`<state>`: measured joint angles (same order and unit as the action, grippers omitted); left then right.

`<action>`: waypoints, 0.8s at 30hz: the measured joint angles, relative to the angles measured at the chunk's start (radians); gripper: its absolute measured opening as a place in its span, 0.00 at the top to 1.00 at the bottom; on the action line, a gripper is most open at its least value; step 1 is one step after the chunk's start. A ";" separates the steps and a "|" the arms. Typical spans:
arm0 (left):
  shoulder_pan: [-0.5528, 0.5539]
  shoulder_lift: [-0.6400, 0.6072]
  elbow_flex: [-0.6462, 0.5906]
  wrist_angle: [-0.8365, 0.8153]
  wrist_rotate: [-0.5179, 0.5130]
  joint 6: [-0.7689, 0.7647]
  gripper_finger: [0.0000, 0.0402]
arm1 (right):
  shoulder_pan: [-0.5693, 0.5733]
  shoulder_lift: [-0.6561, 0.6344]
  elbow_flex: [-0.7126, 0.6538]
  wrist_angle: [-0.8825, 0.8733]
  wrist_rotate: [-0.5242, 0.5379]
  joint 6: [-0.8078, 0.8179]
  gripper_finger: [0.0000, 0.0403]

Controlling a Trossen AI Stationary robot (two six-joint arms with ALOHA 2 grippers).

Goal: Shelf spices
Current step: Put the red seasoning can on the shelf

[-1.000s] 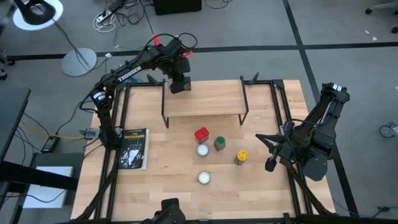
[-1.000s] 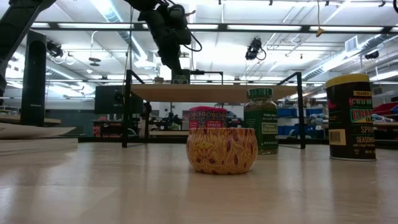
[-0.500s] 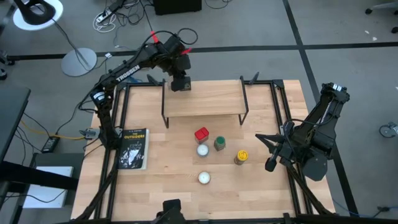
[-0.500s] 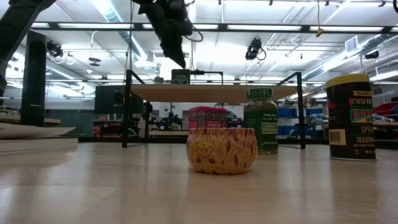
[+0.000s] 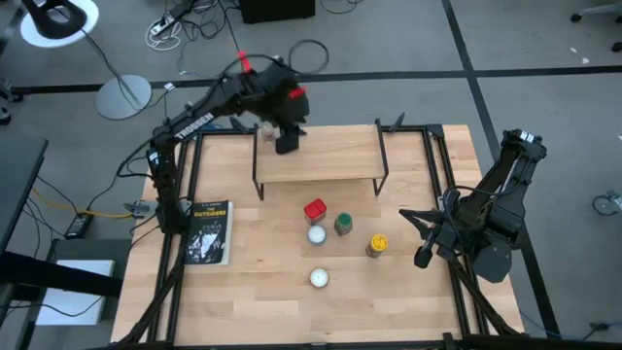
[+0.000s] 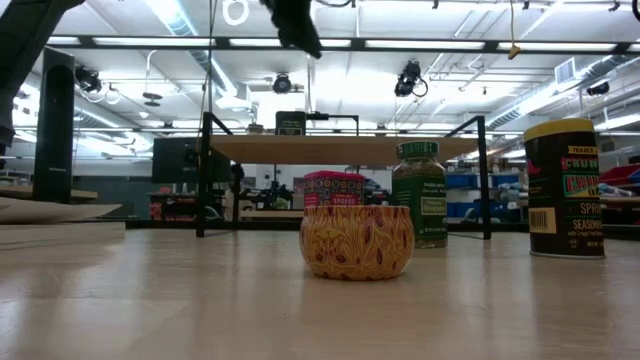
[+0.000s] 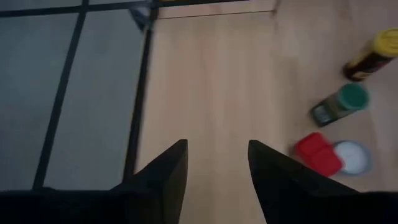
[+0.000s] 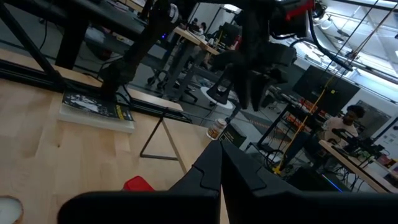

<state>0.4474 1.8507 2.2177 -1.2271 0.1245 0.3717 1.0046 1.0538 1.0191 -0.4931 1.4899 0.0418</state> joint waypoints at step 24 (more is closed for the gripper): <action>-0.495 0.004 -0.605 0.394 -0.334 -0.572 0.15 | -0.001 0.000 0.000 0.002 0.000 -0.002 0.99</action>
<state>-0.0475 1.8545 1.6126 -0.8332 -0.2098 -0.2004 1.0035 1.0538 1.0191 -0.4915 1.4899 0.0402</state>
